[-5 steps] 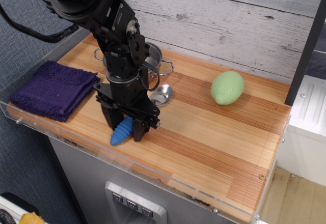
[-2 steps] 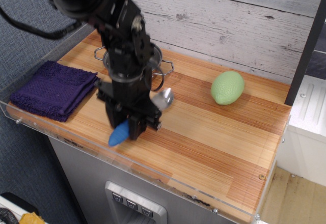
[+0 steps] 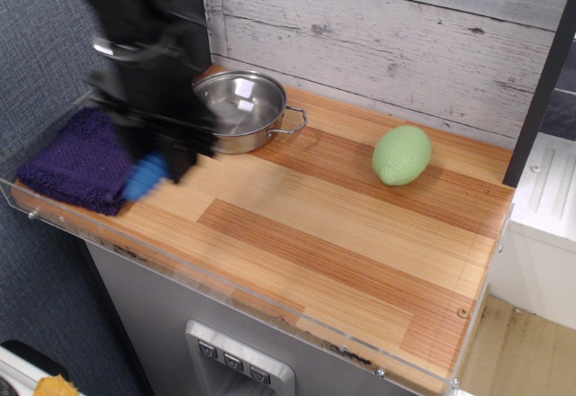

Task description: Place the spatula on the violet cloth

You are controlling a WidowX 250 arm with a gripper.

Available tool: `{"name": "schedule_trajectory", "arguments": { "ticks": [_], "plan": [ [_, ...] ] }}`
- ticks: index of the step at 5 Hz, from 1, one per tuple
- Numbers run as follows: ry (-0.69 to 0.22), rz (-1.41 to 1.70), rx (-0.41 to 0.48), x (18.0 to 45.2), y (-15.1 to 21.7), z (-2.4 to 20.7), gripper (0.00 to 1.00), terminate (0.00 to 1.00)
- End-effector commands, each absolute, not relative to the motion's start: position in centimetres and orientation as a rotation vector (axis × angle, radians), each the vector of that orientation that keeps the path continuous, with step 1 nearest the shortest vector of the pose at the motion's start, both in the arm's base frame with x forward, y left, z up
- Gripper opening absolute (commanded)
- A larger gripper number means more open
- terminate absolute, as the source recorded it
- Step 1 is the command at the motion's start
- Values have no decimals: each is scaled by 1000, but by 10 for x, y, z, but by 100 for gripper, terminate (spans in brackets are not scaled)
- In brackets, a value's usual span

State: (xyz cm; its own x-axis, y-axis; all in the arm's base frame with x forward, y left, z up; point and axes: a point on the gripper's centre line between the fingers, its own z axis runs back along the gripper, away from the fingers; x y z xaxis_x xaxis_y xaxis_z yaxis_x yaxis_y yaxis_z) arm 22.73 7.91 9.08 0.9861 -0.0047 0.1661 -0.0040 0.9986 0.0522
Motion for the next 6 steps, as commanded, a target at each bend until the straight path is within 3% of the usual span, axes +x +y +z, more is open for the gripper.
{"name": "schedule_trajectory", "arguments": {
  "ticks": [1, 3, 4, 6],
  "plan": [
    [-175, 126, 71, 215, 163, 95, 0, 0],
    [-123, 142, 63, 225, 195, 72, 0, 0],
    [-92, 95, 72, 241, 189, 61, 0, 0],
    [-44, 73, 49, 248, 183, 36, 0, 0]
  ]
}}
